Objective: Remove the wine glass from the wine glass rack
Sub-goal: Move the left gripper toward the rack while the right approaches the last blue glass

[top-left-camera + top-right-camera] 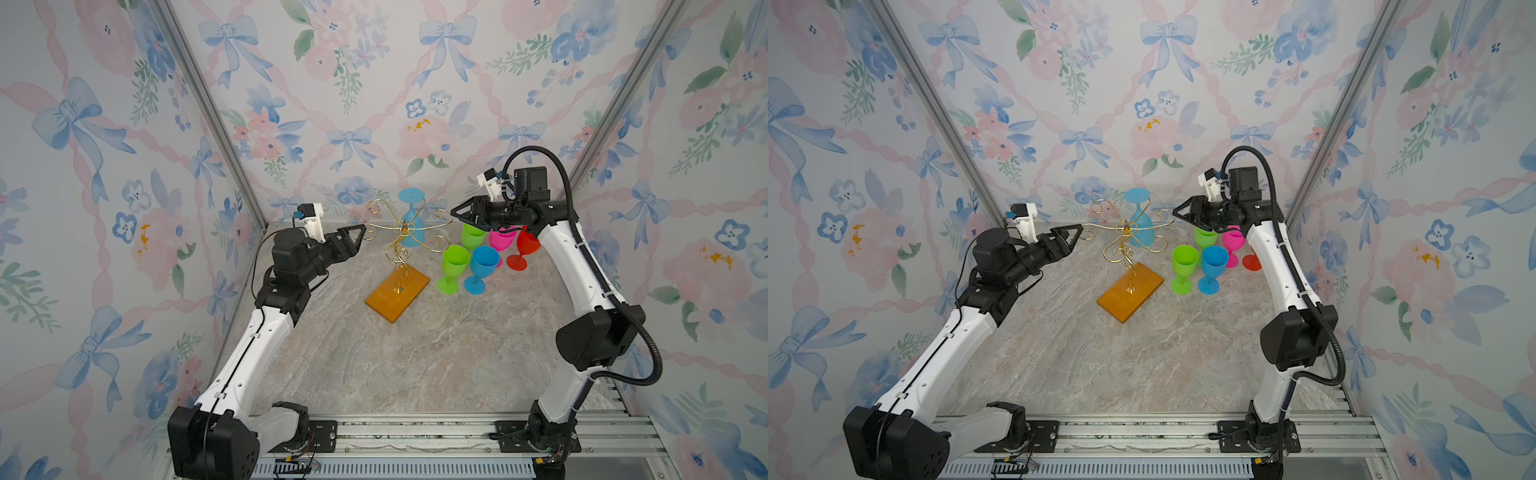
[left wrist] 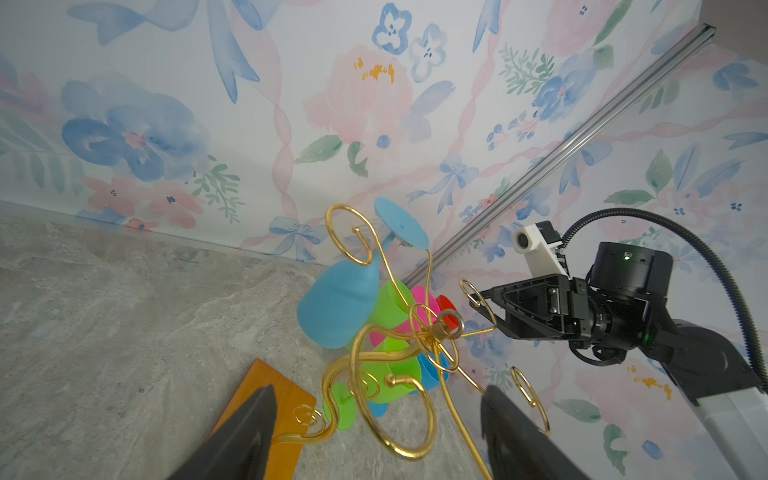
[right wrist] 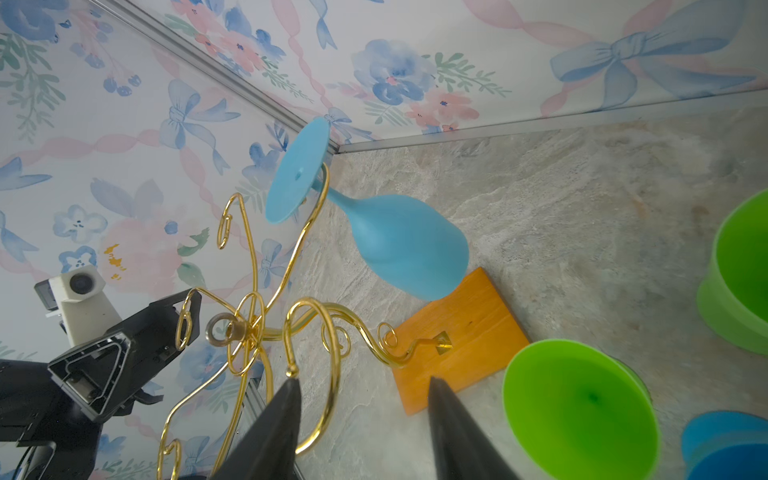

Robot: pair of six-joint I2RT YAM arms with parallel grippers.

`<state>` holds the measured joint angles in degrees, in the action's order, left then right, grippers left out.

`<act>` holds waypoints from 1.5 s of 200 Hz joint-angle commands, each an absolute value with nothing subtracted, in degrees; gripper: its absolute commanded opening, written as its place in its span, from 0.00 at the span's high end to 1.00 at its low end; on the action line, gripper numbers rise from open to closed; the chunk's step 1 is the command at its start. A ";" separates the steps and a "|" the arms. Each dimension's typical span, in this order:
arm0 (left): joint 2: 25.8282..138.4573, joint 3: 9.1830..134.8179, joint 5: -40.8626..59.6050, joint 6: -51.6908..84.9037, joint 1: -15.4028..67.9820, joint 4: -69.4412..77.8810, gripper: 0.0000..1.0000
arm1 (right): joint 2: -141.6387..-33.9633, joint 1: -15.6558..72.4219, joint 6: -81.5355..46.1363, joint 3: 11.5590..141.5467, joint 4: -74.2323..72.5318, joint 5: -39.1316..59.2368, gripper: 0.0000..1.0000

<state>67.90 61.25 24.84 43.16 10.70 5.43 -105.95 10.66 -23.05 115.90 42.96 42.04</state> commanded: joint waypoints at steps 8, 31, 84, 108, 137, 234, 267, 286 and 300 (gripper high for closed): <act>68.94 63.34 29.54 46.67 10.02 5.20 0.28 | -103.64 11.86 -22.29 114.16 43.02 41.79 0.50; 69.72 63.82 31.16 48.17 9.71 5.19 0.34 | -103.29 12.08 -25.32 112.00 38.61 44.62 0.56; 70.46 64.62 33.79 49.98 9.50 5.21 0.48 | -102.30 12.77 -28.14 109.63 34.46 45.07 0.67; 70.49 64.54 34.89 50.32 9.36 5.25 0.53 | -101.91 12.92 -28.68 108.86 33.81 45.09 0.71; 70.50 64.43 35.70 50.67 9.39 5.27 0.57 | -101.53 13.10 -29.15 108.50 33.27 45.09 0.74; 72.29 64.52 37.18 51.68 9.34 5.27 0.68 | -99.32 14.16 -30.67 105.74 31.20 44.94 0.83; 72.59 64.88 37.69 51.59 9.23 5.23 0.73 | -98.81 14.30 -31.09 105.30 30.96 44.53 0.85; 73.16 65.41 37.98 51.59 9.06 5.27 0.79 | -98.32 14.59 -31.58 104.50 30.44 44.29 0.86; 73.73 65.90 38.44 51.59 8.75 5.29 0.83 | -97.84 14.92 -32.15 103.79 29.82 43.96 0.86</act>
